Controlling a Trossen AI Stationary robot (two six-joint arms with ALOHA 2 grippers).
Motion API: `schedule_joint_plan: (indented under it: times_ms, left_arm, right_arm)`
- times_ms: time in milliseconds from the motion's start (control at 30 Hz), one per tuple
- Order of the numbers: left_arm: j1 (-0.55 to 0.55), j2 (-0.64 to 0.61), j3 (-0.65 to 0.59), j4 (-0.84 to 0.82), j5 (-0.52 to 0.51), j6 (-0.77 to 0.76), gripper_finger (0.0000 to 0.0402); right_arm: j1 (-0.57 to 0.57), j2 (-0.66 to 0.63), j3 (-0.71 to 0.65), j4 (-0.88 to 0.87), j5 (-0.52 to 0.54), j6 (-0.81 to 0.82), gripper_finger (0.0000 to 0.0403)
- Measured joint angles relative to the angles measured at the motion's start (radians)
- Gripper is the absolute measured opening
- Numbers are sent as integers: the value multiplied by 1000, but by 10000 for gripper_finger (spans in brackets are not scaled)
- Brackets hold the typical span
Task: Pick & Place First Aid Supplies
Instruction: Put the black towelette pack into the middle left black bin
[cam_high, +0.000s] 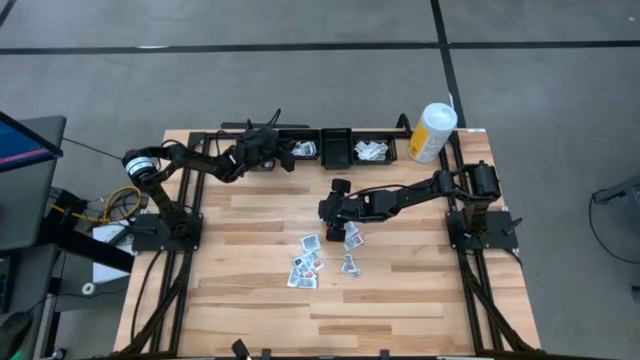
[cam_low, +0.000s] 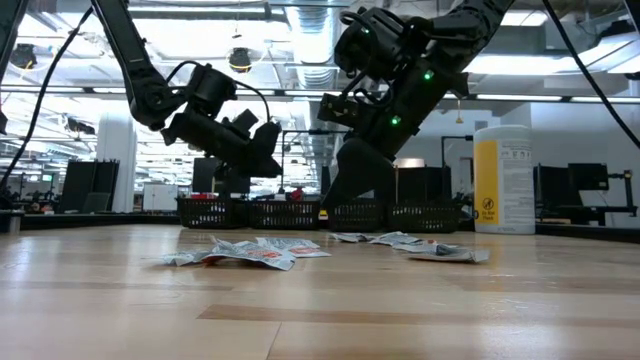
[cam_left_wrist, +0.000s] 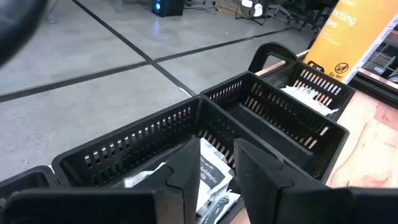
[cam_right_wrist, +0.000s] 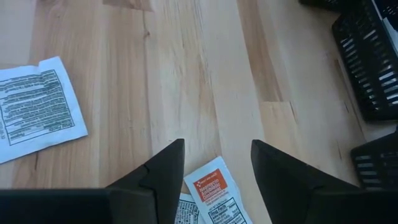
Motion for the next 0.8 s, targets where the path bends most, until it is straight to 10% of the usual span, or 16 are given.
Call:
schedule_joint_plan:
  times_ms: [333, 800]
  left_arm:
    - [-24, 0, 0, -1, 11, 0, 102]
    - [-181, -6, -34, 0, 449, 38, 102]
  right_arm:
    - [14, 0, 0, 0, -5, 4, 178]
    - [30, 70, 7, 185, -321, -21, 175]
